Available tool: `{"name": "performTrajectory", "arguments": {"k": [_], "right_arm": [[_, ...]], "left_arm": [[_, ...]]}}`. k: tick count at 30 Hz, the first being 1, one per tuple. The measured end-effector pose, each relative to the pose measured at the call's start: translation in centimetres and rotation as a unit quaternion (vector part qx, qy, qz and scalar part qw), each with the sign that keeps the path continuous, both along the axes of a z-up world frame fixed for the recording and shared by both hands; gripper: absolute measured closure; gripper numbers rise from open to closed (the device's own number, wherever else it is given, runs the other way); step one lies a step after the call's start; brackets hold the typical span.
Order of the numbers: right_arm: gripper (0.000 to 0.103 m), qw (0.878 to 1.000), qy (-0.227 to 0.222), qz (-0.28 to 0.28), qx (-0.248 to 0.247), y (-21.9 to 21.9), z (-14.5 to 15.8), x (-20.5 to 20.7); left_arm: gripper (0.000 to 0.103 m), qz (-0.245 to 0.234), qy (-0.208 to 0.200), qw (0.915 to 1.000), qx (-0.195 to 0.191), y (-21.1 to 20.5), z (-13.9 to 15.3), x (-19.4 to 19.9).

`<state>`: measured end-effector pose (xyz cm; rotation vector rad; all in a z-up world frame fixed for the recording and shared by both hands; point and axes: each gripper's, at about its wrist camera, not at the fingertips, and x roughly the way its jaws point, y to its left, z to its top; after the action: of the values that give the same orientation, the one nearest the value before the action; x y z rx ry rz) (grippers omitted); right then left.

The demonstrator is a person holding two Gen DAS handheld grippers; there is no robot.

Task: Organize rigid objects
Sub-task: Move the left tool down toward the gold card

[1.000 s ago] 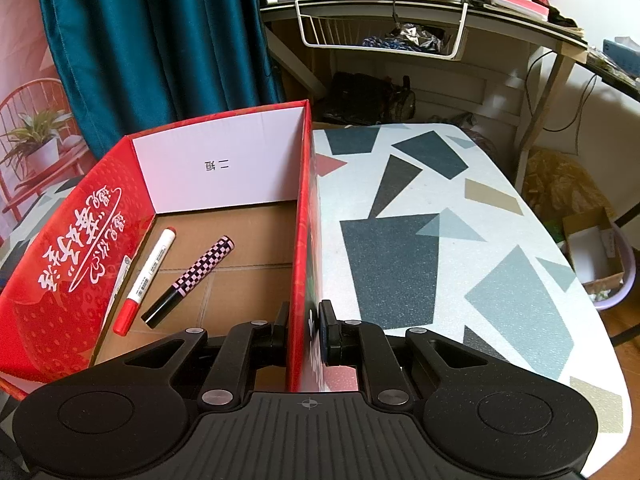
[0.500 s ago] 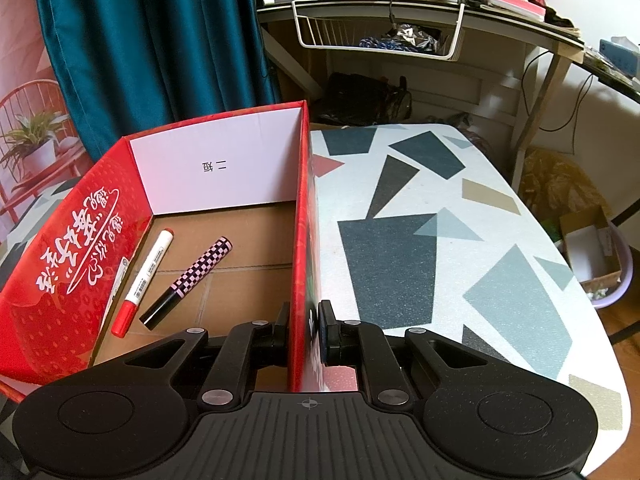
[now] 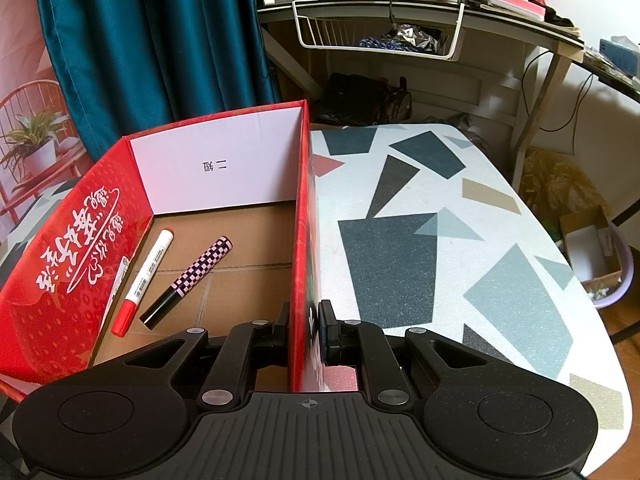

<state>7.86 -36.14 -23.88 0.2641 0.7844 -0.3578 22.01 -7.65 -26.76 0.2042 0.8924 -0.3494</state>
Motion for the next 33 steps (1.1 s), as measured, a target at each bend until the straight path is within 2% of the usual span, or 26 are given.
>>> {"name": "performTrajectory", "arguments": {"k": [3,5,21,24,30,33], "right_arm": [[0.092,1.000,0.000,0.000,0.000,0.0,0.0,0.0],[0.092,1.000,0.000,0.000,0.000,0.0,0.0,0.0],[0.092,1.000,0.000,0.000,0.000,0.0,0.0,0.0],[0.092,1.000,0.000,0.000,0.000,0.0,0.0,0.0],[0.092,1.000,0.000,0.000,-0.001,0.1,0.0,0.0],[0.092,1.000,0.001,0.001,-0.002,0.1,-0.1,-0.1]], "left_arm": [[0.050,0.017,0.028,0.9982,-0.051,1.2,0.1,0.6],[0.050,0.034,0.038,0.9964,-0.067,1.9,-0.1,0.7],[0.050,0.051,0.038,0.9950,-0.077,2.5,0.0,0.8],[0.051,0.054,0.038,0.9941,-0.086,2.8,-0.1,0.9],[0.050,0.069,0.045,0.9880,-0.131,3.8,-0.3,1.1],[0.051,0.065,0.041,0.9882,-0.133,3.8,-0.4,1.0]]}}
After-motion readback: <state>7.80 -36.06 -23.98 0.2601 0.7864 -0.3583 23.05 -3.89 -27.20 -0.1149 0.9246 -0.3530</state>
